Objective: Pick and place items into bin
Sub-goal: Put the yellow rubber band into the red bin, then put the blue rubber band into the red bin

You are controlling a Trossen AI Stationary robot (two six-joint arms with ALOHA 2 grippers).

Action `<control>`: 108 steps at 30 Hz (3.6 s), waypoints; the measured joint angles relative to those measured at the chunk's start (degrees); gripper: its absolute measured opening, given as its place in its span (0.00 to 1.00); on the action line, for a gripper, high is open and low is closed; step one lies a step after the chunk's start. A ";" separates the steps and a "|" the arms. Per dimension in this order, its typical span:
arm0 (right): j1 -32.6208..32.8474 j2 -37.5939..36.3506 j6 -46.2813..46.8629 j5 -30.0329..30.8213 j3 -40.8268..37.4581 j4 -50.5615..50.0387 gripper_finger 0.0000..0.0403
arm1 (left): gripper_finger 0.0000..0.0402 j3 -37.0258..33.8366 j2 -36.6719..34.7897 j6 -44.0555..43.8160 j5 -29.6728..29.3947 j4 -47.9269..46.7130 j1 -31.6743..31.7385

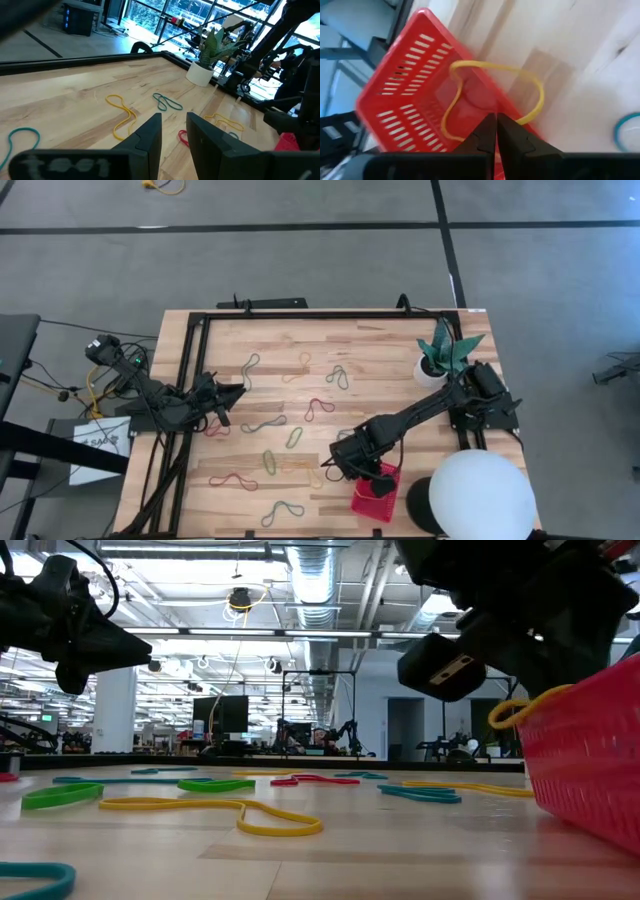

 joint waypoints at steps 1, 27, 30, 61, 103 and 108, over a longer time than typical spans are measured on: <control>0.12 0.00 0.06 -0.88 0.00 -0.67 0.02 | 0.20 0.00 0.00 0.00 0.00 0.00 0.00; -0.33 -7.78 0.02 11.94 0.00 -3.71 0.00 | 0.20 0.00 0.26 -0.98 0.03 0.86 0.01; -0.94 -9.38 -1.16 15.26 0.00 -2.52 0.00 | 0.20 -0.01 0.36 -2.90 2.60 1.98 0.01; -22.99 -47.66 -4.83 31.04 -5.82 -0.60 0.00 | 0.20 20.81 28.83 -18.51 11.01 -19.94 19.46; -32.53 -41.22 -7.46 21.26 -33.09 46.79 0.00 | 0.31 20.92 51.93 -6.11 35.93 -15.35 55.23; -32.57 -41.13 -6.41 21.33 -33.09 46.41 0.00 | 0.38 20.92 55.84 -6.08 34.34 -14.53 57.44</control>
